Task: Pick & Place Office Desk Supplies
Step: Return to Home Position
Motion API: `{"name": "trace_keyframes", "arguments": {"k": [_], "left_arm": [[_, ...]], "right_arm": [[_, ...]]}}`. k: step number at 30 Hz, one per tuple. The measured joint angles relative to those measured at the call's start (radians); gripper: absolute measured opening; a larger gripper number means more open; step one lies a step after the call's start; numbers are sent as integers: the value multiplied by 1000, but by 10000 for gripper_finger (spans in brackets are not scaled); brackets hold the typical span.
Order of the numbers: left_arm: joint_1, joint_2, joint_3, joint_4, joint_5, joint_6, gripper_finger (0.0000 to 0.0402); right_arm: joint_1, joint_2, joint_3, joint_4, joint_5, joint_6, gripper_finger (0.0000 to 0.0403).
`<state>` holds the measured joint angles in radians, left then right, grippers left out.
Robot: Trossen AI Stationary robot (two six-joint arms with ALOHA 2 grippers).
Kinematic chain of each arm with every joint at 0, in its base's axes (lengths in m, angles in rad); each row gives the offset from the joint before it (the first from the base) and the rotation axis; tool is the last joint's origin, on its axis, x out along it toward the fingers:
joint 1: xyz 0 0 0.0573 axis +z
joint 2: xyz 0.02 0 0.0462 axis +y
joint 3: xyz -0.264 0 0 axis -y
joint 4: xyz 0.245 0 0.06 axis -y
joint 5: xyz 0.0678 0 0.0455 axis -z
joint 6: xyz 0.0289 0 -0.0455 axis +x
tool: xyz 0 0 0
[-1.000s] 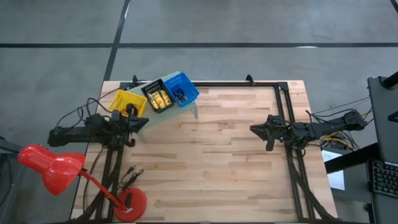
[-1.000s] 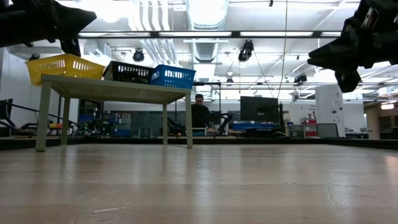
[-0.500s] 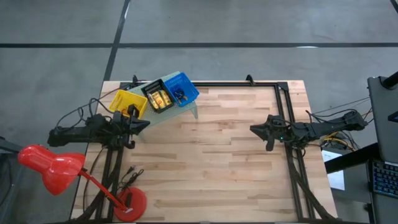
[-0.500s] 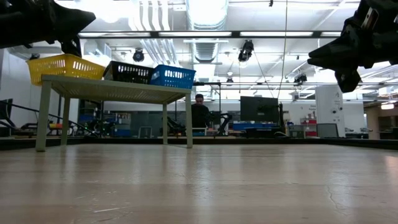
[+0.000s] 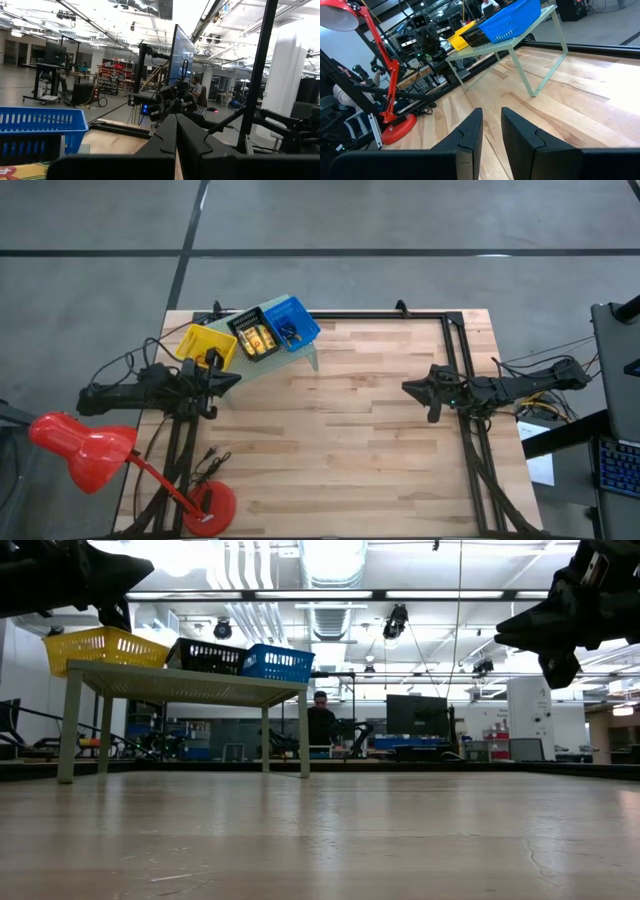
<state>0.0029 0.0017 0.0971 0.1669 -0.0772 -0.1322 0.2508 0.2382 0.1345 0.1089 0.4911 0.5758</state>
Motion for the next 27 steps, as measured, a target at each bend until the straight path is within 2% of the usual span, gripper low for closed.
{"name": "trace_keyframes", "arguments": {"k": [21, 27], "left_arm": [[0, 0, 0, -3, 0, -23, 6], [0, 0, 0, -4, 3, -109, 6]], "right_arm": [[0, 0, 0, 0, 0, 0, 68], [0, 0, 0, 0, 0, 0, 68]]}}
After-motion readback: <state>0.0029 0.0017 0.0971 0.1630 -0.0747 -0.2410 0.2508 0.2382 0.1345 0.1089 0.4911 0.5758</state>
